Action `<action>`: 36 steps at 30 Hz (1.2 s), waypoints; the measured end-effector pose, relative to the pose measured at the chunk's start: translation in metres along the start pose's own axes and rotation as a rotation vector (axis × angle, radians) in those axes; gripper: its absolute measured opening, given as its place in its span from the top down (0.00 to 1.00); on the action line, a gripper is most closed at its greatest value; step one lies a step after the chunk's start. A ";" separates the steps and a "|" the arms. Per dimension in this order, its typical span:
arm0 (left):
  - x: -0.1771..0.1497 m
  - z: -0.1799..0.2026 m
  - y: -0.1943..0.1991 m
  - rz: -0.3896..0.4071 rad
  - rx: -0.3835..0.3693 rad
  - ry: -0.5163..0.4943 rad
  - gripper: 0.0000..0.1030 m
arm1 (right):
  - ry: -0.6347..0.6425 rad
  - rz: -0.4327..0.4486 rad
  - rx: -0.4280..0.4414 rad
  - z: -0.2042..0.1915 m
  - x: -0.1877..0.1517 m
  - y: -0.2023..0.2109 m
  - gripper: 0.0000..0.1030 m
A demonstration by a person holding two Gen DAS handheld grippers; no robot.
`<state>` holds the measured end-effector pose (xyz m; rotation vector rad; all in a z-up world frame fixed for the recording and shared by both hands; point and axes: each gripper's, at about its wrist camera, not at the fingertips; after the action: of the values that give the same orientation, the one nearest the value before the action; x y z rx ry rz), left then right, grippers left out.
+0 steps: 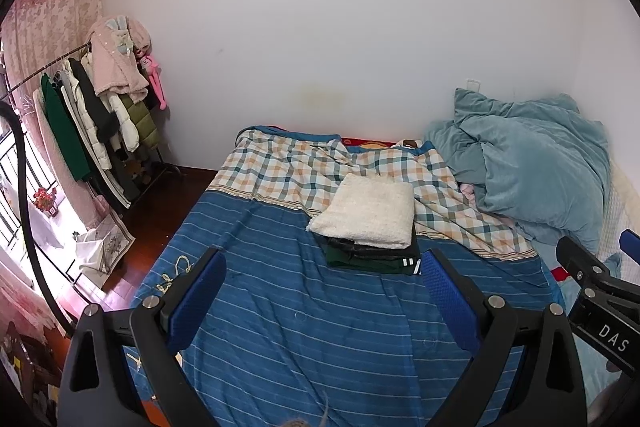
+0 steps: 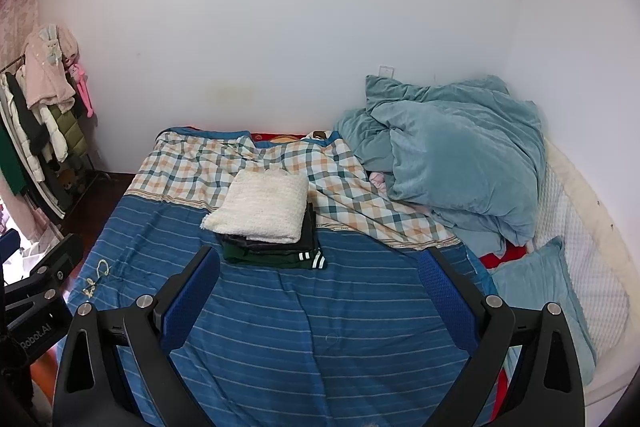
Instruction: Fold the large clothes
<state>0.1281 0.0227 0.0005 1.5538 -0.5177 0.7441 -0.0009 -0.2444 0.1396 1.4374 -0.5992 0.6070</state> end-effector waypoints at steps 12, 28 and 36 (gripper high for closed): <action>-0.003 -0.002 0.003 0.001 0.010 -0.001 0.03 | -0.008 -0.005 0.006 0.003 -0.008 0.003 0.02; 0.000 -0.004 0.004 0.015 0.018 -0.003 0.03 | -0.013 -0.001 0.014 0.002 -0.011 -0.001 0.02; 0.001 -0.005 0.004 0.014 0.023 0.000 0.03 | -0.015 0.006 0.011 -0.002 -0.018 0.003 0.01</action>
<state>0.1248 0.0276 0.0044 1.5729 -0.5224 0.7634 -0.0160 -0.2431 0.1295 1.4520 -0.6128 0.6051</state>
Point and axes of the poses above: each gripper's, at about its wrist camera, not at the fingertips, and y roughly against the way its jaws point, z to its right, x to its top, and after that the axes turned 5 degrees about -z, right-handed
